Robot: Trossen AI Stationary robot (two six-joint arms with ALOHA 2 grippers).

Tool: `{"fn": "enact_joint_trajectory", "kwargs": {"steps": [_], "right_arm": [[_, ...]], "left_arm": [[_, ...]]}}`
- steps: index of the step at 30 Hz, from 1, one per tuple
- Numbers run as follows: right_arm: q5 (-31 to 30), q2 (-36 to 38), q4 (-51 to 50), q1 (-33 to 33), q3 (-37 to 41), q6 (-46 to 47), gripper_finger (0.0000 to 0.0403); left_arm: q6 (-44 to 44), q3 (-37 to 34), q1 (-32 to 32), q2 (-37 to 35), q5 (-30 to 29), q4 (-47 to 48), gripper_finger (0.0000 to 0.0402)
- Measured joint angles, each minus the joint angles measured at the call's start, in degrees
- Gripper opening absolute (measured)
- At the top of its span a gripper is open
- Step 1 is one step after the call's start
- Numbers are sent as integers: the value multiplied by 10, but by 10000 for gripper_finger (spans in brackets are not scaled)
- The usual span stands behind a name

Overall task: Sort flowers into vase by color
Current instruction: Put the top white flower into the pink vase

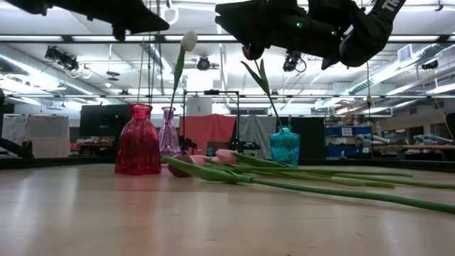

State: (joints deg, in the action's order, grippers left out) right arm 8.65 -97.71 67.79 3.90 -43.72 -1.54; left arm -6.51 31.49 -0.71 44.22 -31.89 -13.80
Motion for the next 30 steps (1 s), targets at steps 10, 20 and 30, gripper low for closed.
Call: {"fn": "enact_joint_trajectory", "kwargs": {"steps": [10,20,30], "right_arm": [[-1,0,-1,-5,0,-1,165],[-2,0,-14,-6,0,-11,165],[-2,0,-21,-6,0,-12,165]], "left_arm": [[23,-26,-162,-21,120,-31,7],[53,-26,-267,21,217,-75,7],[88,-26,-286,107,256,-80,11]]}}
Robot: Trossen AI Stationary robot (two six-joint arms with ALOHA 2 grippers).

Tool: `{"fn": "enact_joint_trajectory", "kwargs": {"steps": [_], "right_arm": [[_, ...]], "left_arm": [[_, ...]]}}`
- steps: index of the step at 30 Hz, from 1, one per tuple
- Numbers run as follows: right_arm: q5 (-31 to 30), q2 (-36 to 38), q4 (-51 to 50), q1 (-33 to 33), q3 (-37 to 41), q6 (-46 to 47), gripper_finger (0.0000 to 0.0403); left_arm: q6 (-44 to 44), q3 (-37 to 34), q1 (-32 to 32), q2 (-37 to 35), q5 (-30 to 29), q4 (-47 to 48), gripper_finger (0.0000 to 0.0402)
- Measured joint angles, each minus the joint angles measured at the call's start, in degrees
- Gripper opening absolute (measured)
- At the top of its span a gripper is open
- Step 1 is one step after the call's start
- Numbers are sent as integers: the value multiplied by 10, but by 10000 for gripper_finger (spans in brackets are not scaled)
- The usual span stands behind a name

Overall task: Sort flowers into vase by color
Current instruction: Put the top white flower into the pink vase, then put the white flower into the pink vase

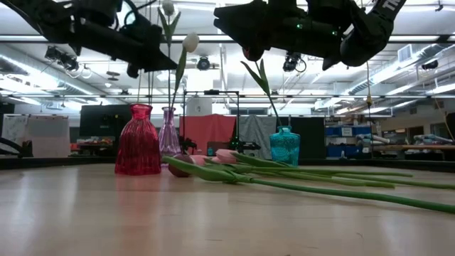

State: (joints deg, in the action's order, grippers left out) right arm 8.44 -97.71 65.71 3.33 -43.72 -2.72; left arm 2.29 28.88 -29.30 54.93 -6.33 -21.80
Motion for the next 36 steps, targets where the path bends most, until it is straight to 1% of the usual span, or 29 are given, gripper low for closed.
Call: {"fn": "enact_joint_trajectory", "kwargs": {"steps": [5,8,11,15,17,21,23,25,27,30,32,34,36], "right_arm": [[0,0,-8,0,0,0,165],[0,0,-13,0,0,0,165],[0,0,-17,0,0,2,165],[0,0,-27,0,0,10,165],[-7,0,-36,0,0,10,165],[-29,1,-60,-1,0,19,165],[-48,8,-87,-5,-1,29,165],[-81,25,-149,-17,-12,31,165],[-131,43,-236,-37,-35,29,165],[-235,52,-373,-73,-76,35,165],[-289,42,-455,-94,-97,57,165],[-299,25,-535,-108,-120,85,165],[-284,2,-610,-116,-146,124,165]], "left_arm": [[23,0,0,13,-9,20,35],[23,0,0,11,-11,44,62],[13,0,0,1,-15,89,96],[9,11,0,-21,-27,163,142],[7,24,0,-35,-31,212,159],[-1,49,0,-63,-31,320,173],[9,53,1,-82,-26,353,174],[12,52,7,-106,-11,374,174],[14,38,23,-134,2,366,174],[24,2,56,-175,5,322,174],[26,-27,78,-199,6,280,174],[27,-55,99,-215,6,236,174],[26,-80,115,-218,7,188,174]]}}
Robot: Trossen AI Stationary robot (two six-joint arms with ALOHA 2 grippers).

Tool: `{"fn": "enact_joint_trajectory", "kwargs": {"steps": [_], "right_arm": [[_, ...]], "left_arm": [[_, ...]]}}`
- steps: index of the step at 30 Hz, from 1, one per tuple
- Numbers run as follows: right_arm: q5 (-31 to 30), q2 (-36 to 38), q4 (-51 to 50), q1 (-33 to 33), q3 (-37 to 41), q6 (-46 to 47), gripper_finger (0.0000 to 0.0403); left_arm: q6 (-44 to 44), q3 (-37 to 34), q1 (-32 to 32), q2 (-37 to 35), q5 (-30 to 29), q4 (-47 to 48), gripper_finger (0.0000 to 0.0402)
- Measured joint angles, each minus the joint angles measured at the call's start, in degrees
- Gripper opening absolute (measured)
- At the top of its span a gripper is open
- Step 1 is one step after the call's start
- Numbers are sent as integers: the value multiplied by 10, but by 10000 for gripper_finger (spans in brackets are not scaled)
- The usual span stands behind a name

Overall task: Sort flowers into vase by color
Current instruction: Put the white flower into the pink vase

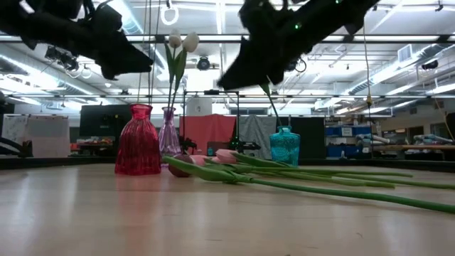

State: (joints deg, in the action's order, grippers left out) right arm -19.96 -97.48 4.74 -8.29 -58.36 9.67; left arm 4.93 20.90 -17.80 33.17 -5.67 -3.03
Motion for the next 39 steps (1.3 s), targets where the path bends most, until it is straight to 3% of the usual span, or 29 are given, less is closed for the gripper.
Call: {"fn": "enact_joint_trajectory", "kwargs": {"steps": [6,9,14,30,34,39], "right_arm": [[43,-74,-228,-14,-98,42,165],[51,-93,-280,-21,-133,41,164],[98,-121,-291,-18,-146,52,155],[93,-168,-331,10,-145,68,125],[95,-175,-333,10,-147,67,97],[93,-168,-339,11,-146,73,26]], "left_arm": [[0,-59,39,10,11,-154,174],[-1,-73,48,10,15,-188,174],[-1,-91,57,10,19,-210,174],[32,-141,71,11,19,-243,174],[35,-148,74,10,18,-246,174],[45,-148,74,9,24,-248,174]]}}
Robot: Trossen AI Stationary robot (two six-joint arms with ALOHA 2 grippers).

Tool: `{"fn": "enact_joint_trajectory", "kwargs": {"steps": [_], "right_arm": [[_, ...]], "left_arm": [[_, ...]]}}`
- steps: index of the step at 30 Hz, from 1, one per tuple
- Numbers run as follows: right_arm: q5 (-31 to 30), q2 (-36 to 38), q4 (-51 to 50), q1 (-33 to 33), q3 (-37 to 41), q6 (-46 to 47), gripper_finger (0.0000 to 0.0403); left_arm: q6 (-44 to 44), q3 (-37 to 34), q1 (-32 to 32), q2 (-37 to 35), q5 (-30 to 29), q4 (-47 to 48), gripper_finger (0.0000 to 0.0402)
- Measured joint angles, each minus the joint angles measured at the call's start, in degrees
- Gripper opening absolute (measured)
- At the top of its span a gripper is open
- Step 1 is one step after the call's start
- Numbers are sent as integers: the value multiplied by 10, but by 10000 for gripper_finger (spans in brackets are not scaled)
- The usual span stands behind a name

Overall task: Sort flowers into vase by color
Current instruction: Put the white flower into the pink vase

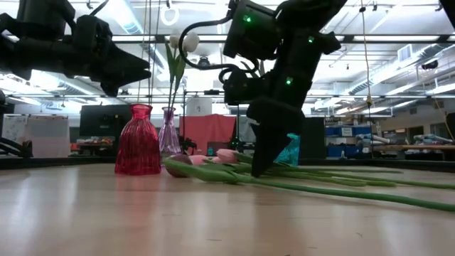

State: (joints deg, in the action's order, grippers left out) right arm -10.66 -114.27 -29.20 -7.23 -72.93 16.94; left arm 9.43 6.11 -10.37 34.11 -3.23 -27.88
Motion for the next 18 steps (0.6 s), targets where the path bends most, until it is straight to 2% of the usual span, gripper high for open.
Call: {"fn": "enact_joint_trajectory", "kwargs": {"steps": [2,4,7,13,16,18], "right_arm": [[-4,15,-7,2,1,0,12],[-25,40,-8,3,1,9,18],[-79,87,-10,3,1,10,26],[-187,165,-2,-11,1,5,8],[-197,186,79,-18,20,-33,14],[-177,198,181,-19,42,-74,17]], "left_arm": [[1,0,0,0,2,-3,174],[5,0,0,0,9,-16,174],[16,0,0,0,15,-35,174],[30,0,0,0,15,-62,174],[49,0,4,7,18,-67,174],[64,1,13,19,19,-73,174]]}}
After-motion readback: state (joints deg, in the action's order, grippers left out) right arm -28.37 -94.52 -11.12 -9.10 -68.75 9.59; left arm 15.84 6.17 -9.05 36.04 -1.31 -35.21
